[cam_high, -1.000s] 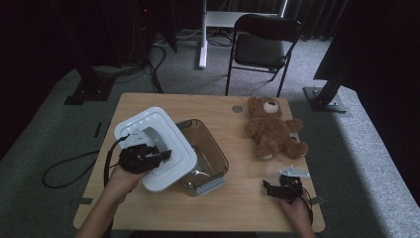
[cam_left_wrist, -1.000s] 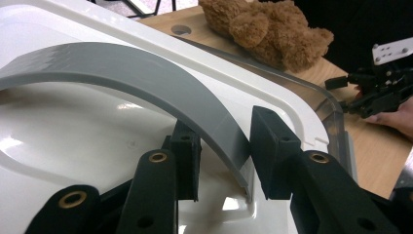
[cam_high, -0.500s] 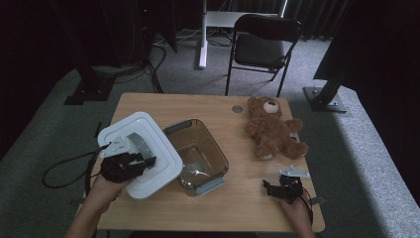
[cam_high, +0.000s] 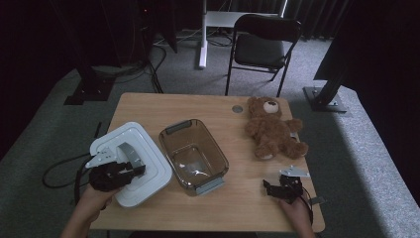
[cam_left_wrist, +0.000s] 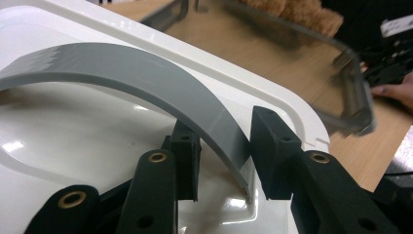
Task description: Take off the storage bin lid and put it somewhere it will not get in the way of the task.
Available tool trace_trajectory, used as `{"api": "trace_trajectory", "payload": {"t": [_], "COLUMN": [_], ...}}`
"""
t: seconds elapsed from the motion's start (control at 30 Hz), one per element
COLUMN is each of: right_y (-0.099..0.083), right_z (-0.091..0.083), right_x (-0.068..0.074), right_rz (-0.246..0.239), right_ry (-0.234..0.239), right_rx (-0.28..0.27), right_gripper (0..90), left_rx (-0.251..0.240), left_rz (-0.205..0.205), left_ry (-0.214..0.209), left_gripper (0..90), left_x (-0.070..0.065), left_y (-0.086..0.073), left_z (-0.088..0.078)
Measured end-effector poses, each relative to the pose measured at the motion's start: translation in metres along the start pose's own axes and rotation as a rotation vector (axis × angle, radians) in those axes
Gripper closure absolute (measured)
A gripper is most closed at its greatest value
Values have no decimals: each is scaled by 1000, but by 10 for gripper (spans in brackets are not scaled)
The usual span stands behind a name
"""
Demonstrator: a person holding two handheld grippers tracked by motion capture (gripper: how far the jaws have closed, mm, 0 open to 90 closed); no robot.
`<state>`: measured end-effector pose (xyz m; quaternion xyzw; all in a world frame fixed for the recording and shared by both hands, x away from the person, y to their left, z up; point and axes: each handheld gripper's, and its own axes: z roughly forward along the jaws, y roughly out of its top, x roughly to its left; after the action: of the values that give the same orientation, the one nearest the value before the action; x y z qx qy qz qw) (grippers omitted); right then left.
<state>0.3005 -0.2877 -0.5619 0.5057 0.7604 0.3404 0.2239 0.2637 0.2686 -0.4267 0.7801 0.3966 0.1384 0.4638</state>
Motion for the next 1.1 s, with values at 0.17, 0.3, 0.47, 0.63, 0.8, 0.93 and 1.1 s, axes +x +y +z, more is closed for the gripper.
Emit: {"api": "trace_trajectory", "payload": {"t": [0.17,0.3,0.47,0.63,0.8,0.93,1.1], "right_y": [0,0,0,0,0,0,0], "right_z": [0,0,0,0,0,0,0], "right_x": [0,0,0,0,0,0,0], "right_rz": [-1,-1,-1,-1,-1,-1,-1], "right_ry": [0,0,0,0,0,0,0], "right_rx": [-1,-1,-2,-2,-2,-2,-2], "right_gripper": [149,149,149,149,149,148,149], "left_rx": [10,18,60,76,109,128,140], "left_rz": [1,-12,-45,-61,-54,-56,-67], "left_ry": [-27,-63,-56,-67,-83,-92,-93], "left_gripper": [654,640,640,640,641,640,640], "left_x": [9,17,25,27,27,28,32], "left_y": [-15,-28,-45,-51,-55,-59,-64], "left_z": [7,17,38,50,71,80,88]}}
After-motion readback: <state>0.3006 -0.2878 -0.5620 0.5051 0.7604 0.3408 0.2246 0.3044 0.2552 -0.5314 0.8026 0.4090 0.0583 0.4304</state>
